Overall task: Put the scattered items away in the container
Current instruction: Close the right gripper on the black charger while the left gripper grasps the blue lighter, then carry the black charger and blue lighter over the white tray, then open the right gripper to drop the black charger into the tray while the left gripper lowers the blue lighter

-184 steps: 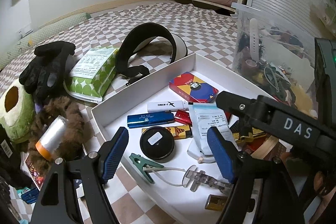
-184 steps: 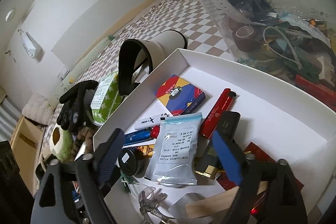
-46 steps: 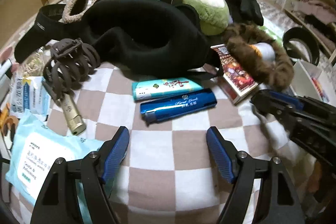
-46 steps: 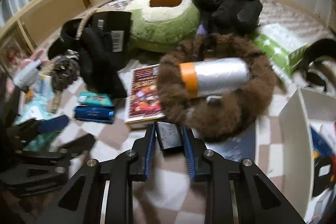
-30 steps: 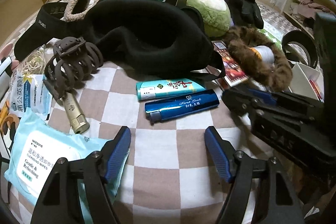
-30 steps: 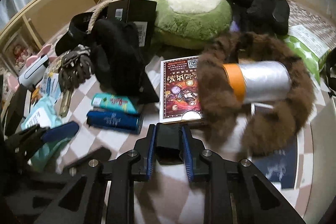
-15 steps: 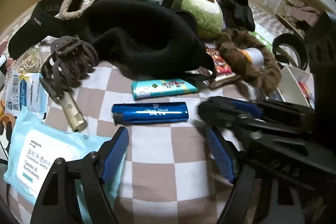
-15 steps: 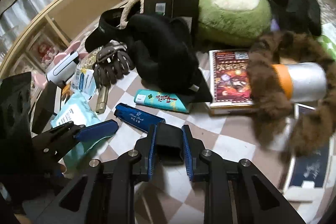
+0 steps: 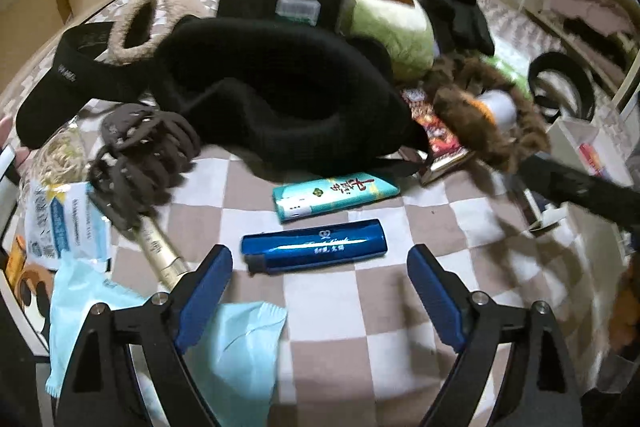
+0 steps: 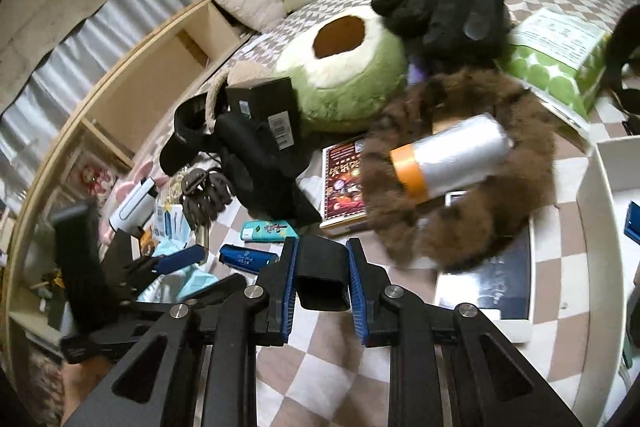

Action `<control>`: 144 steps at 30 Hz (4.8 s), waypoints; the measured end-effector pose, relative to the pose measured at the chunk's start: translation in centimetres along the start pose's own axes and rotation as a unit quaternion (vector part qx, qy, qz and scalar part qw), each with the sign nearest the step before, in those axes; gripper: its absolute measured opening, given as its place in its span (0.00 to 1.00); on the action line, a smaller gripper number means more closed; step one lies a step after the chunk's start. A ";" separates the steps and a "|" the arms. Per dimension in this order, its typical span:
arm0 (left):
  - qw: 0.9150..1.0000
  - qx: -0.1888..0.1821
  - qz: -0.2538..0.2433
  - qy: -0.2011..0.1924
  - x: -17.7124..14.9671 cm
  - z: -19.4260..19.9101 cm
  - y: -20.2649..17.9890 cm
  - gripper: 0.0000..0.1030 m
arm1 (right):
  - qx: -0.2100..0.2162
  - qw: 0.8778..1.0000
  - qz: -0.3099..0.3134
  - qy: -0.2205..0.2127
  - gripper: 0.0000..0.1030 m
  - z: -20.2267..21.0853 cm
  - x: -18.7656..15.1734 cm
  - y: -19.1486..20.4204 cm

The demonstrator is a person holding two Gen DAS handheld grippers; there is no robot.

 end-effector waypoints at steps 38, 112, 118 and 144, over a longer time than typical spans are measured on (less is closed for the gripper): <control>0.999 -0.021 0.019 -0.040 -0.6 2.3 -2.1 0.80 | 0.000 1.000 -0.014 -0.011 0.24 2.2 -1.1 -0.2; 0.944 -0.251 -0.131 -0.168 3.7 17.1 -28.1 0.80 | -0.309 0.947 -0.057 0.066 0.24 26.5 -6.0 -19.9; 0.943 -0.256 -0.144 -0.156 4.0 16.3 -30.7 0.80 | -0.316 0.942 -0.076 0.080 0.24 26.9 -7.3 -21.2; 0.958 -0.217 -0.178 -0.060 1.1 8.5 -36.5 0.80 | -0.279 0.959 -0.027 0.050 0.73 27.6 -10.7 -17.0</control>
Point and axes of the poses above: each gripper's, at about its wrist camera, not at the fingertips, and z roughly against the way its jaws point, y to its left, x to its top, the point moved 5 cm from there along -z, roughly the way its jaws point, and after that the axes turned 3 degrees about -y, right-handed, at the moved point
